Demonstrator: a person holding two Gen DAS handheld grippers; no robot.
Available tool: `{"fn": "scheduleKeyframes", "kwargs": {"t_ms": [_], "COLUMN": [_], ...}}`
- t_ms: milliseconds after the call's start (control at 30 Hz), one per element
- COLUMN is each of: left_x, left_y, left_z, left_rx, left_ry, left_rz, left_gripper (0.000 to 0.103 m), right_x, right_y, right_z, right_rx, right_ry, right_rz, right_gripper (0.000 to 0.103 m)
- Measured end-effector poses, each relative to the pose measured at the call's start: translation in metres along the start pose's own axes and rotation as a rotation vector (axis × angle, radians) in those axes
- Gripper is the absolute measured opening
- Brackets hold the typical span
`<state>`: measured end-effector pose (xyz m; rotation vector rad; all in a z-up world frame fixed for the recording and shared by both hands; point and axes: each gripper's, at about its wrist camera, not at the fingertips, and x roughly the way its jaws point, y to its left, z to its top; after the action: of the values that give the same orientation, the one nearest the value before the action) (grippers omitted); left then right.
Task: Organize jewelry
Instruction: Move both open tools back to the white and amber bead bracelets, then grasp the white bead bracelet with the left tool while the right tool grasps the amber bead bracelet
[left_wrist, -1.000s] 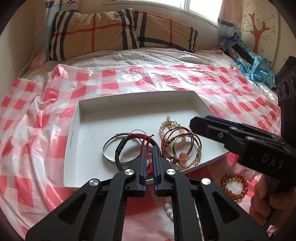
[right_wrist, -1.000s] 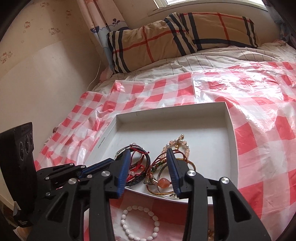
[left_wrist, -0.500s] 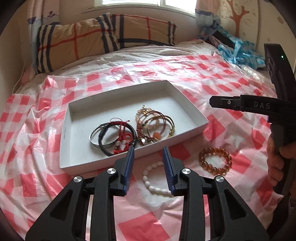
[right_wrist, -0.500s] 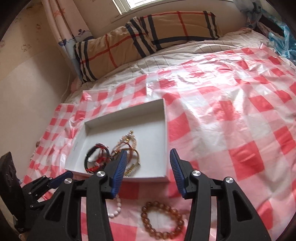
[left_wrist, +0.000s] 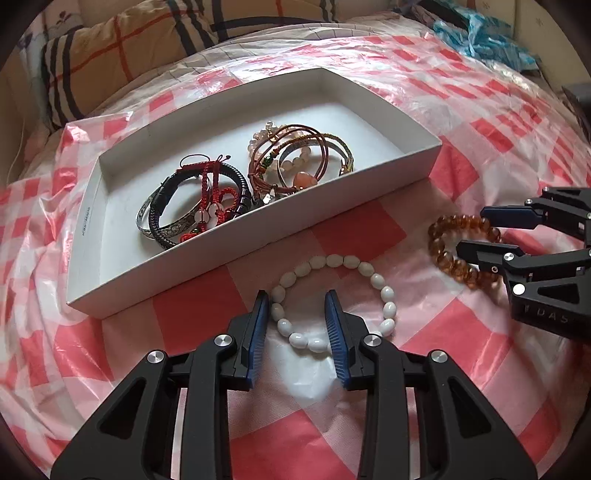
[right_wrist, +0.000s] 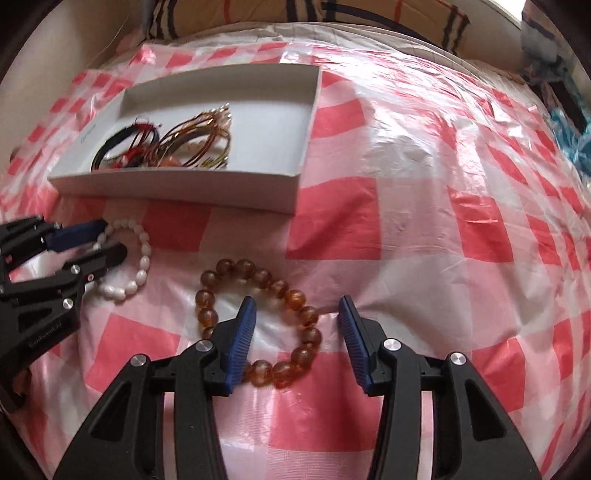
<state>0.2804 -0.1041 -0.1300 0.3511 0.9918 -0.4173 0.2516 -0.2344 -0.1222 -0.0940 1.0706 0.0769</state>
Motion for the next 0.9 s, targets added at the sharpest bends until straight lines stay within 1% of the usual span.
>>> {"fn": "scheduleKeyframes", "kwargs": {"t_ms": [33, 67, 100, 167, 267, 333, 400, 467, 533, 567, 600, 633, 700, 767, 833, 900], "left_x": [-0.001, -0.003, -0.006, -0.015, -0.026, -0.027, -0.026, -0.023, -0.02, -0.017, -0.015, -0.015, -0.019, -0.029, -0.046, -0.062], "left_y": [-0.002, -0.002, 0.0, 0.004, 0.016, 0.024, 0.029, 0.028, 0.02, 0.015, 0.009, 0.005, 0.005, 0.016, 0.027, 0.036], "left_z": [-0.002, -0.005, -0.007, -0.015, -0.028, -0.03, -0.027, -0.025, -0.026, -0.026, -0.026, -0.026, -0.024, -0.022, -0.021, -0.023], "left_rx": [0.03, 0.05, 0.061, 0.08, 0.056, 0.033, 0.007, 0.011, 0.035, 0.053, 0.081, 0.093, 0.07, -0.024, -0.117, -0.19], "left_ry": [0.016, 0.037, 0.058, 0.093, 0.108, 0.104, 0.075, 0.051, 0.039, 0.041, 0.049, 0.054, 0.058, 0.038, -0.018, -0.082], "left_rz": [0.012, 0.007, -0.005, -0.031, -0.081, -0.098, -0.074, -0.065, -0.041, -0.021, 0.002, -0.007, -0.04, -0.167, -0.25, -0.307], "left_gripper": [0.026, 0.024, 0.021, 0.02, 0.02, 0.02, 0.021, 0.023, 0.023, 0.023, 0.018, 0.007, 0.007, 0.007, 0.007, 0.007], "right_x": [-0.001, -0.002, -0.004, -0.008, -0.014, -0.009, -0.005, -0.004, -0.003, -0.003, -0.003, -0.003, -0.004, -0.005, -0.011, -0.016], "right_y": [0.006, 0.01, 0.014, 0.016, 0.008, 0.007, 0.014, 0.023, 0.028, 0.029, 0.029, 0.027, 0.017, 0.006, -0.007, -0.018], "right_z": [-0.001, -0.003, -0.005, -0.007, -0.007, -0.008, -0.01, -0.009, -0.008, -0.008, -0.007, -0.007, -0.007, -0.005, -0.004, -0.003], "right_rx": [-0.009, -0.01, -0.014, -0.019, 0.031, 0.035, -0.002, -0.06, -0.08, -0.082, -0.077, -0.058, 0.015, 0.096, 0.176, 0.24], "right_ry": [0.003, 0.004, 0.002, -0.019, -0.041, -0.021, -0.003, -0.008, -0.008, -0.007, -0.004, 0.002, 0.01, 0.001, -0.035, -0.067], "right_rz": [0.062, 0.12, 0.155, 0.164, 0.202, 0.177, 0.137, 0.084, 0.065, 0.068, 0.089, 0.13, 0.248, 0.368, 0.475, 0.574], "right_gripper": [0.034, 0.034, 0.034, 0.033, 0.033, 0.034, 0.034, 0.035, 0.035, 0.033, 0.025, 0.013, 0.012, 0.012, 0.012, 0.012]}}
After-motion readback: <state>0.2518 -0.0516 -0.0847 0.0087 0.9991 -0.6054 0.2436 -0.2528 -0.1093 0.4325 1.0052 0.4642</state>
